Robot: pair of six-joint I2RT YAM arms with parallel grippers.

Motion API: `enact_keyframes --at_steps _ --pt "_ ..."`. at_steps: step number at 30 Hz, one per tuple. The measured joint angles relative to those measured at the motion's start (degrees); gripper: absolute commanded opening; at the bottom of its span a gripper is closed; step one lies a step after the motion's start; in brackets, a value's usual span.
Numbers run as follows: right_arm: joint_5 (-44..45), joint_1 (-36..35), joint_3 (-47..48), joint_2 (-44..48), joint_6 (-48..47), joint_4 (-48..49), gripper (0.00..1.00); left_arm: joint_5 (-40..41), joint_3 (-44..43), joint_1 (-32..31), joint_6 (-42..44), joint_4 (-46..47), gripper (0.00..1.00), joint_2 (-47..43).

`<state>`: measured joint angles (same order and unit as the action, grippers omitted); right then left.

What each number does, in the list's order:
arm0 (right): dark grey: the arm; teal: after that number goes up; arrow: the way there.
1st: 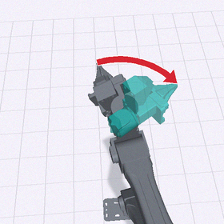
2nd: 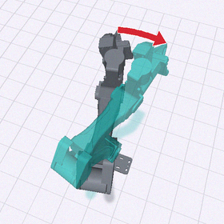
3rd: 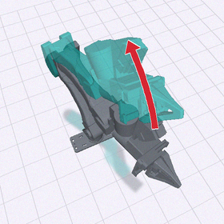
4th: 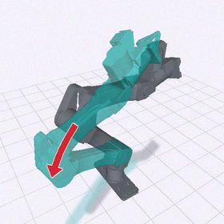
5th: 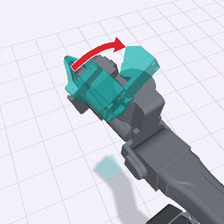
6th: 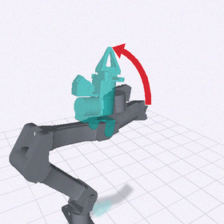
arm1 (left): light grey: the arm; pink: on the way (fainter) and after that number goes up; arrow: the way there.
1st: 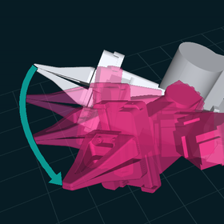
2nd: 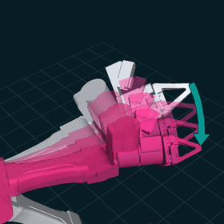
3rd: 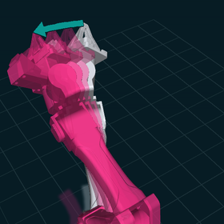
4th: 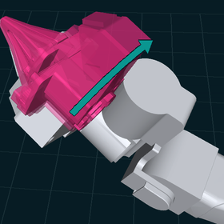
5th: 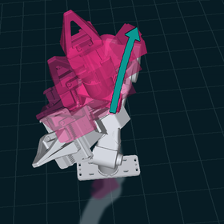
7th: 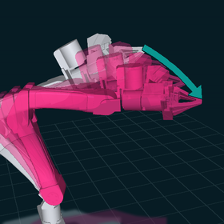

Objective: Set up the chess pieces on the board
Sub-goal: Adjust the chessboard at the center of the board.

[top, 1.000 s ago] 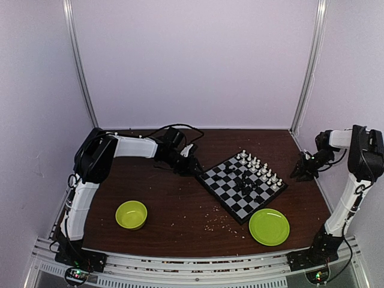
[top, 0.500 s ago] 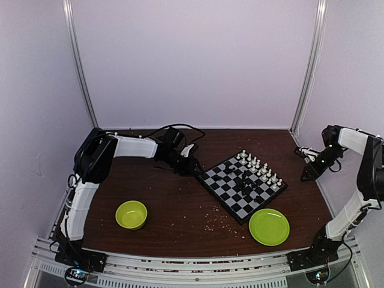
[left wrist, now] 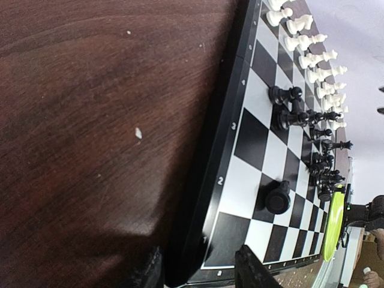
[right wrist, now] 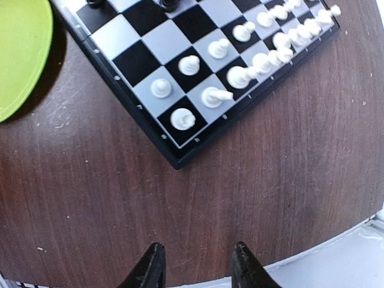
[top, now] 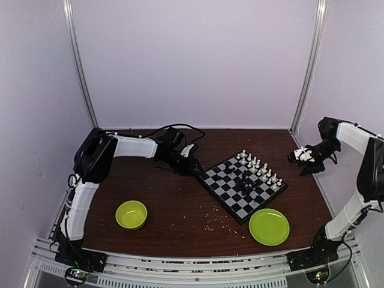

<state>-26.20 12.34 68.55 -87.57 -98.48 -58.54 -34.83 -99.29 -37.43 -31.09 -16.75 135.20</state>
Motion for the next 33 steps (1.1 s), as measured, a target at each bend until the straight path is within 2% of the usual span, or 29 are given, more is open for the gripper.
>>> enact_keyframes --at_steps 4,7,9,11,15,19,23,31,33 --pt "4.63 -0.70 9.44 -8.98 1.22 -1.79 0.36 0.02 0.00 0.00 0.33 -0.04 0.42 -0.02" --pt "9.03 -0.74 10.32 -10.23 5.57 -1.66 0.36 0.02 0.00 0.00 0.59 -0.07 0.42 -0.02" --pt "11.32 -0.87 11.93 -11.80 10.64 -2.97 0.35 0.02 0.00 0.00 0.63 -0.09 0.42 -0.02" --pt "11.98 -0.85 18.60 -16.39 18.53 -7.10 0.36 0.00 0.00 0.00 0.63 -0.07 0.42 -0.02" --pt "8.22 -0.85 27.71 -23.37 35.30 -12.66 0.35 -0.02 0.00 0.04 0.61 -0.04 0.43 -0.02" --pt "2.73 -0.90 24.22 -24.00 51.19 -17.11 0.36 0.00 0.00 0.20 0.55 0.00 0.43 -0.02" --pt "0.04 -0.96 16.90 -24.79 60.85 -19.08 0.35 -0.11 -0.02 0.24 0.13 0.02 0.43 -0.02" --pt "-6.49 1.20 11.54 -29.46 75.01 -18.58 0.21 -0.09 -0.07 0.35 -0.15 0.02 0.43 -0.02" --pt "-6.84 2.05 10.71 -29.42 78.79 -16.68 0.15 -0.07 -0.07 0.37 -0.15 0.02 0.43 -0.02"
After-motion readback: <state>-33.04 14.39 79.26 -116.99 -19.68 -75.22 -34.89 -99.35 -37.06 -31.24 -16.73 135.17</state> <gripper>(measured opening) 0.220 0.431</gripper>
